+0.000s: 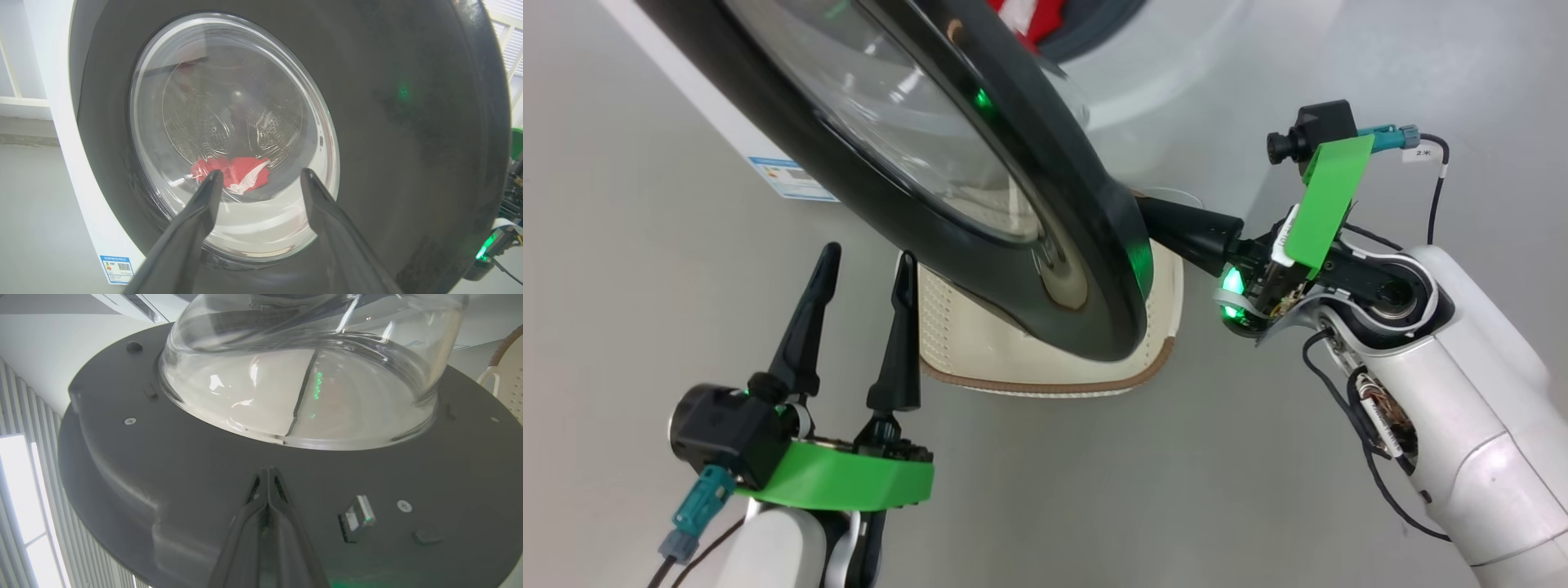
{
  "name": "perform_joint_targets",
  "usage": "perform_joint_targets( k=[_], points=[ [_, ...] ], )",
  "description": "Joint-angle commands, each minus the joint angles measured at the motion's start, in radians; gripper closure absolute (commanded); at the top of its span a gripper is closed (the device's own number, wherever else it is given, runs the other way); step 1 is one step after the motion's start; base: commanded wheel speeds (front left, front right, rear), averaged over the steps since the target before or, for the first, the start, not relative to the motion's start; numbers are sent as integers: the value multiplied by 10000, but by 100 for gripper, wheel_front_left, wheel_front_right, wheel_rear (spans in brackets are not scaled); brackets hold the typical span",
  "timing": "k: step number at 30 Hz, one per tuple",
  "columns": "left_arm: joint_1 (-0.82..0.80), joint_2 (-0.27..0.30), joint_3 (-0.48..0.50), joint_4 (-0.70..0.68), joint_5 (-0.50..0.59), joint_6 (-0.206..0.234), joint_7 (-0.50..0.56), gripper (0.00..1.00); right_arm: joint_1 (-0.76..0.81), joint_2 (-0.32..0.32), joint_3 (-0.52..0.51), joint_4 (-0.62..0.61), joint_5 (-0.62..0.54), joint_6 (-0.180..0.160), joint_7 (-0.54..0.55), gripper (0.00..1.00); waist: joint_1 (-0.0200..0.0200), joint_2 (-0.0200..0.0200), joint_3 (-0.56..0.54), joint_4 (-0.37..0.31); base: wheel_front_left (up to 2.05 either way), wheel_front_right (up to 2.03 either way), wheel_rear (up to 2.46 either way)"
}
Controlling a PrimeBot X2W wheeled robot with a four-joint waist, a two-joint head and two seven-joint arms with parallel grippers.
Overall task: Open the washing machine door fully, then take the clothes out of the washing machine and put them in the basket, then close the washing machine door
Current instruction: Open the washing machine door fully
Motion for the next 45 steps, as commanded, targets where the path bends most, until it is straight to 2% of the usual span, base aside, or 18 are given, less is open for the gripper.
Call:
perform_joint_targets(
  k=[1, 23, 45],
  points=[
    [160, 183, 282, -201, -119, 71, -48, 0, -30, 402, 141, -440, 124, 83, 56, 100, 0, 0, -278, 303, 0, 0, 0],
    [770, 183, 253, -18, -312, 159, -48, 0, 1140, 256, 1072, -670, 292, 83, -4, 100, 0, 0, -1523, 1513, 0, 0, 0],
    [1151, 183, 237, 133, -492, 249, -48, 0, 1560, 106, 1936, -925, 730, 83, -282, 100, 0, 0, -1959, 3054, 0, 0, 0]
  ],
)
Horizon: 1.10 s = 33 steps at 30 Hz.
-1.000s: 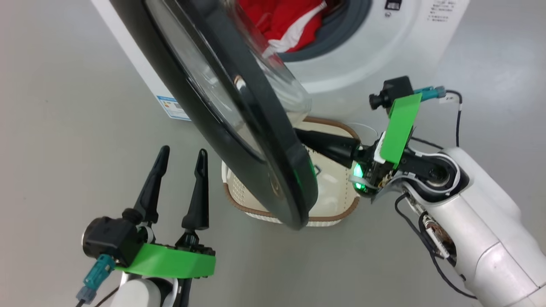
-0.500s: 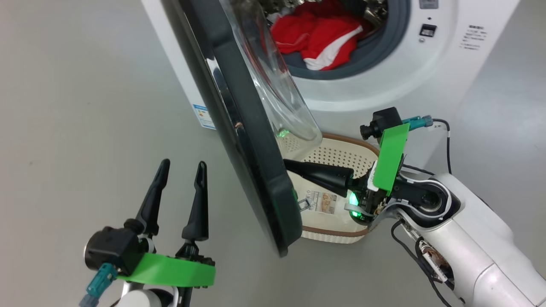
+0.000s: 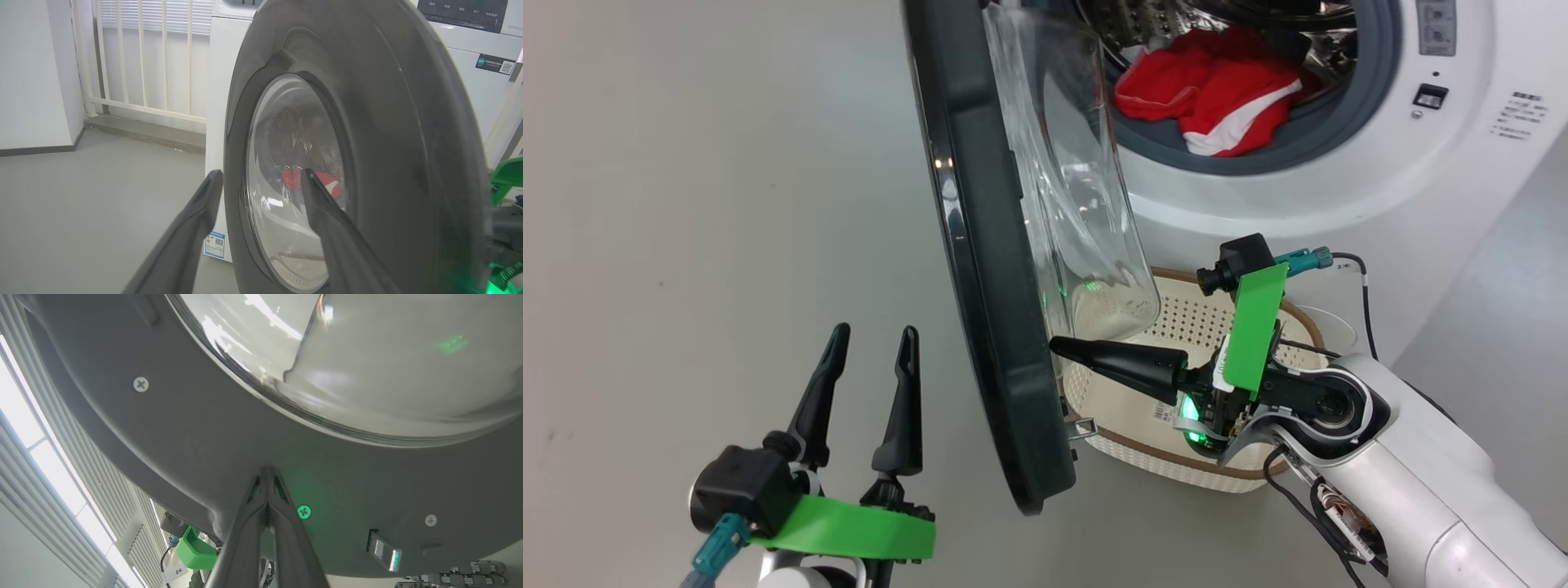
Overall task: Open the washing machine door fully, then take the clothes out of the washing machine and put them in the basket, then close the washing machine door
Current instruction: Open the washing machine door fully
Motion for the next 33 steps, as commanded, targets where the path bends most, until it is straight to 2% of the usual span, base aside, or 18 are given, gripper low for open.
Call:
perform_joint_targets(
  k=[1, 7, 15, 21, 22, 23, 24, 25, 30, 33],
  points=[
    [-36, 175, 283, -210, -46, 59, -48, 0, 69, 258, 124, -365, 134, 79, -34, 100, 0, 0, -55, 220, 0, 0, 0],
    [34, 175, 259, -181, -42, 66, -48, 0, 82, 207, 352, -340, 261, 79, -170, 100, 0, 0, -123, 601, 0, 0, 0],
    [146, 175, 366, -220, -7, 94, -48, 0, -24, 221, 633, -182, 325, 79, -251, 100, 0, 0, -190, 615, 0, 0, 0],
    [229, 175, 402, -159, -32, 67, -48, 0, -33, 84, 647, -120, -125, 79, -970, 100, 0, 0, -266, 587, 0, 0, 0],
    [237, 175, 394, -147, -41, 71, -48, 0, -10, 53, 605, -174, -218, 79, -1126, 91, 0, 0, -280, 582, 0, 0, 0],
    [243, 175, 391, -131, -58, 70, -48, 0, 30, 6, 539, -224, -330, 79, -1336, 65, 0, 0, -295, 577, 0, 0, 0],
    [246, 175, 392, -112, -74, 66, -48, 0, 71, -58, 486, -273, -488, 79, -1572, 29, 0, 0, -312, 571, 0, 0, 0],
    [244, 175, 397, -89, -83, 59, -48, 0, 119, -137, 479, -344, -681, 79, -1762, 0, 0, 0, -330, 567, 0, 0, 0],
    [247, 175, 456, -56, -163, 59, -48, 0, 403, -534, 454, -702, -1673, 79, -2726, 0, 0, 0, -406, 546, 0, 0, 0],
    [258, 175, 517, -17, -216, 87, -48, 0, 581, -952, 614, -827, -3003, 79, -3835, 0, 0, 0, -465, 531, 0, 0, 0]
  ],
)
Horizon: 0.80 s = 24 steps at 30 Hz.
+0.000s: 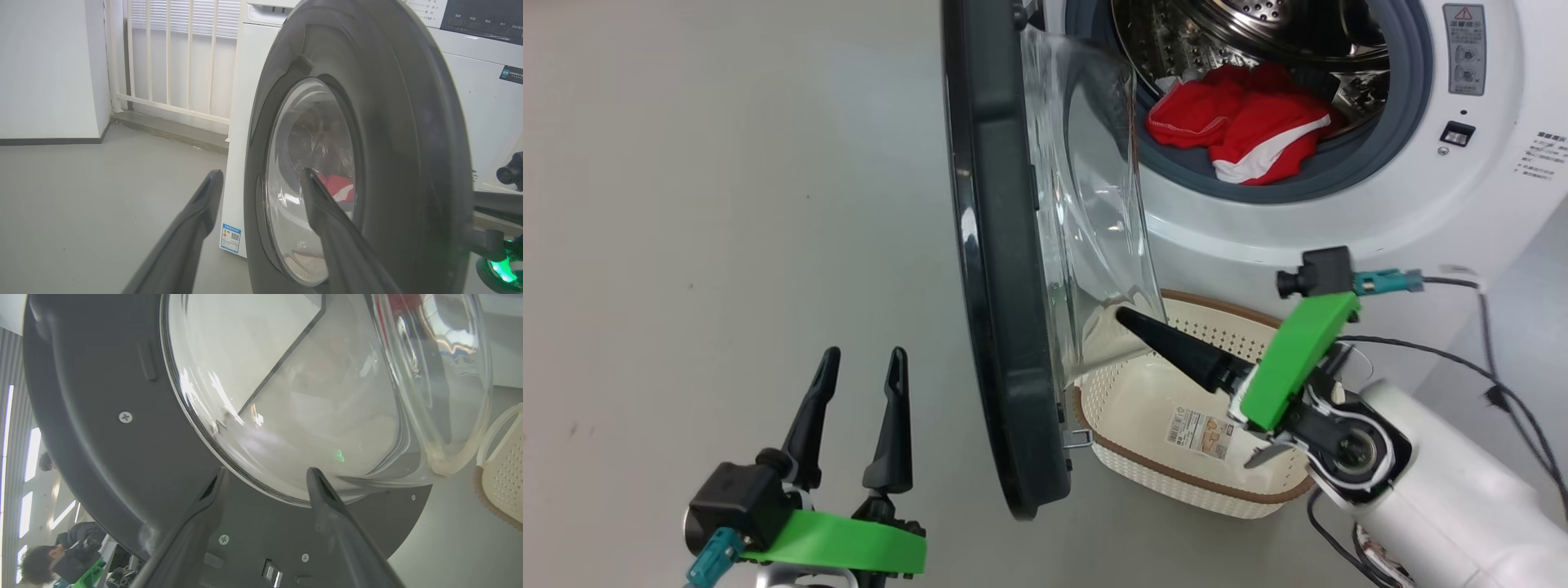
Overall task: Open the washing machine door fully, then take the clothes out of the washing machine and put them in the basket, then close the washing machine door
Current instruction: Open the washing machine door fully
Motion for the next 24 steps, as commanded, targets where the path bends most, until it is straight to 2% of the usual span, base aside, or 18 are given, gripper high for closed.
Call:
perform_joint_targets(
  k=[1, 5, 8, 12, 16, 19, 24],
  points=[
    [-76, 169, 389, -187, -99, 40, -48, 0, 148, -69, 125, -261, -601, 79, -462, 0, 0, 0, -39, -24, 0, 0, 0],
    [-32, 169, 449, -180, -98, 84, -48, 0, 323, -366, 489, -201, -2362, 79, -1899, 0, 0, 0, -90, -112, 0, 0, 0],
    [2, 169, 500, -218, 13, 61, -48, 0, 587, -241, 500, -14, -2979, 79, -2749, 0, 0, 0, -140, -194, 0, 0, 0],
    [93, 169, 589, -226, 172, 15, -48, 0, 710, -139, 484, 989, -4549, 79, -4207, 0, 0, 0, -198, -272, 0, 0, 0],
    [148, 169, 604, -237, 259, 6, -48, 0, 739, 163, 222, 1845, -6120, 79, -5150, 0, 0, 0, -251, -291, 0, 0, 0],
    [180, 169, 611, -279, 304, 18, -48, 0, 966, 527, -499, 2231, -7178, 79, -5353, 0, 0, 0, -271, -285, 0, 0, 0],
    [223, 169, 645, -414, 378, 13, -48, 0, 1894, 1281, -3065, 1664, -9899, 79, -5375, 0, 0, 0, -310, -263, 0, 0, 0]
  ],
)
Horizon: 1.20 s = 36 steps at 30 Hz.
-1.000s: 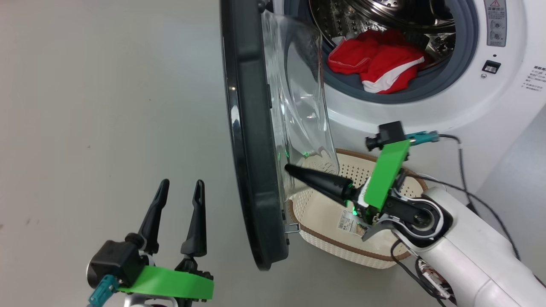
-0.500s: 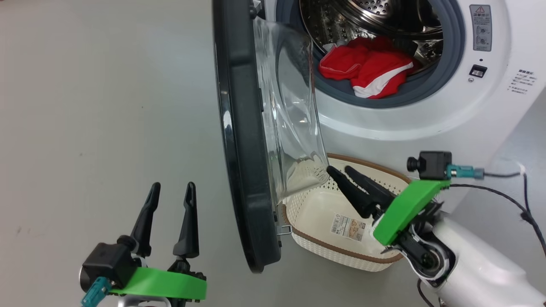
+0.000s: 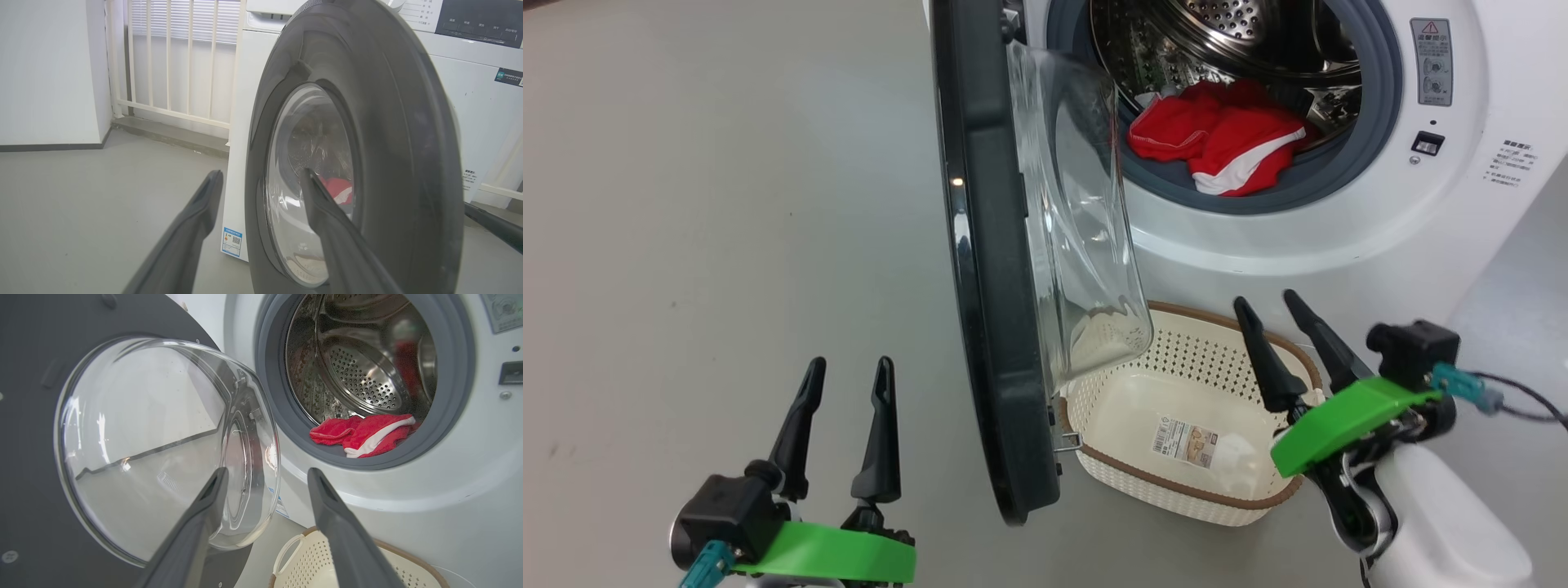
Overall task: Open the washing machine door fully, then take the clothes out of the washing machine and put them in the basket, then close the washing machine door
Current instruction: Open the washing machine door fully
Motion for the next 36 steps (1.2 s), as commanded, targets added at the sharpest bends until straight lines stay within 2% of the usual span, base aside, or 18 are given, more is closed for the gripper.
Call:
perform_joint_targets(
  k=[1, 5, 11, 18, 31, 32, 33, 36],
  points=[
    [-49, 146, 366, -310, 131, 6, -48, 0, 454, 382, -486, -493, -822, 75, -130, 0, 0, -1, -14, 17, 0, 0, 0],
    [-21, 146, 341, -335, 130, 18, -48, 0, 1380, 977, -1900, -1435, -2780, 75, -131, 0, 0, -1, -49, 38, 0, 0, 0],
    [21, 146, 298, -364, 169, 41, -48, 0, 2298, 1226, -2736, -2540, -4442, 75, -132, 0, 0, -1, -100, 80, 0, 0, 0],
    [48, 146, 318, -309, 157, 27, -48, 0, 2928, 1236, -2763, -3186, -4489, 75, -133, 0, 0, -1, -121, 114, 0, 0, 0],
    [51, 146, 200, 67, 151, -38, -48, 0, 3195, 1239, -2654, -3321, -4291, 75, -133, 0, 0, -1, -117, 79, 0, 0, 0],
    [53, 146, 147, 156, 152, -80, -48, 17, 3201, 1239, -2651, -3320, -4277, 75, -133, 0, 0, -1, -126, 80, 0, 0, 0],
    [47, 146, 98, 252, 177, -109, -48, 100, 3209, 1239, -2649, -3319, -4266, 75, -133, 0, 0, -1, -135, 81, 0, 0, 0],
    [-5, 146, -49, 521, 221, -137, -48, 100, 3230, 1239, -2647, -3318, -4230, 75, -133, 0, 0, -1, -174, 73, 0, 0, 0]
  ],
)
